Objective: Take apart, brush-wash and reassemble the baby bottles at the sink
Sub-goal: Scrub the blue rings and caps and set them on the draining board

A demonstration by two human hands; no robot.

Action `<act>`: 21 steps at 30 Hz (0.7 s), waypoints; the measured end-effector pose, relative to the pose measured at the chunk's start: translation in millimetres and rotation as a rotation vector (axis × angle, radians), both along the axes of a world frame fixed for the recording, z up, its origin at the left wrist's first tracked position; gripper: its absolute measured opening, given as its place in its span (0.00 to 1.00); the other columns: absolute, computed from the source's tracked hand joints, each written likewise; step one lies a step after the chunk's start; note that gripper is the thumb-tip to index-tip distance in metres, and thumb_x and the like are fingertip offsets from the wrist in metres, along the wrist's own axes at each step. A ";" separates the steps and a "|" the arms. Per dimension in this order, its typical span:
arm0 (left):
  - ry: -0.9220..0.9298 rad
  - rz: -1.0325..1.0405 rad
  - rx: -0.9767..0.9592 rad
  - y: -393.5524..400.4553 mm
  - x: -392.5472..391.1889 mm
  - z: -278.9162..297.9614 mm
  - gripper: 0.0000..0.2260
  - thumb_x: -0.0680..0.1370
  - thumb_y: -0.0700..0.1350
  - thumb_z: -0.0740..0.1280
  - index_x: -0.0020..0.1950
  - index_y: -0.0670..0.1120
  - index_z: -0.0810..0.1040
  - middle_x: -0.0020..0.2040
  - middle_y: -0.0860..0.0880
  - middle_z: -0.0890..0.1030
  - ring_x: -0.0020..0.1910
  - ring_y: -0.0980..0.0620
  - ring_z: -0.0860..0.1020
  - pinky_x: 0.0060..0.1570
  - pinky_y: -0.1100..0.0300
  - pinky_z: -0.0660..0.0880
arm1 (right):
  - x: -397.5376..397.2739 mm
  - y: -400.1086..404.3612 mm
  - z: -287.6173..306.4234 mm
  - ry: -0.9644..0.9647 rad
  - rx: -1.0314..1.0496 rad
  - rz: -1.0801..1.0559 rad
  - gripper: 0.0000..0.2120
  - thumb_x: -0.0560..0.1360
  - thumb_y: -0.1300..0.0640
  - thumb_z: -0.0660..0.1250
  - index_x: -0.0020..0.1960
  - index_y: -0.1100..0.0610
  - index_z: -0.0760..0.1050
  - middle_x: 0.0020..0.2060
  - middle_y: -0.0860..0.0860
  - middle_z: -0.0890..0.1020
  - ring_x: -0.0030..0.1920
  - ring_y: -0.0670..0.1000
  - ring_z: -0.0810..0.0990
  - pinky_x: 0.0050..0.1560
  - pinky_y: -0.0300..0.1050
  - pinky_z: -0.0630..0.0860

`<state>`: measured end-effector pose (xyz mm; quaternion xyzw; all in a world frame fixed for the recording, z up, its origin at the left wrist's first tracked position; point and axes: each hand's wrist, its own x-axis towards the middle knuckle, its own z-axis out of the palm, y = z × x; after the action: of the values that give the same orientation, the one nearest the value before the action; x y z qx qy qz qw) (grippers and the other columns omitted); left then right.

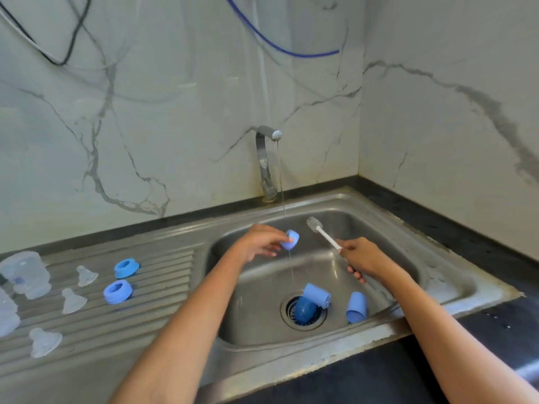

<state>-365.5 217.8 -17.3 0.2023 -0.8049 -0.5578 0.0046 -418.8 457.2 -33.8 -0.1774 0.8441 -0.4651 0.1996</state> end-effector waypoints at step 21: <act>0.565 0.558 1.353 24.4 -34.0 -1.2 0.09 0.79 0.42 0.65 0.48 0.36 0.73 0.59 0.36 0.74 0.52 0.41 0.76 0.64 0.49 0.70 | 2.9 -8.8 4.6 0.081 -0.184 0.200 0.18 0.81 0.53 0.60 0.68 0.38 0.71 0.23 0.49 0.70 0.20 0.48 0.64 0.20 0.38 0.64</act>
<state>-399.6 242.2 -18.5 0.2062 -0.1781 -0.9355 0.2248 -415.9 448.4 -29.2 -0.2970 0.7834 -0.5105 0.1936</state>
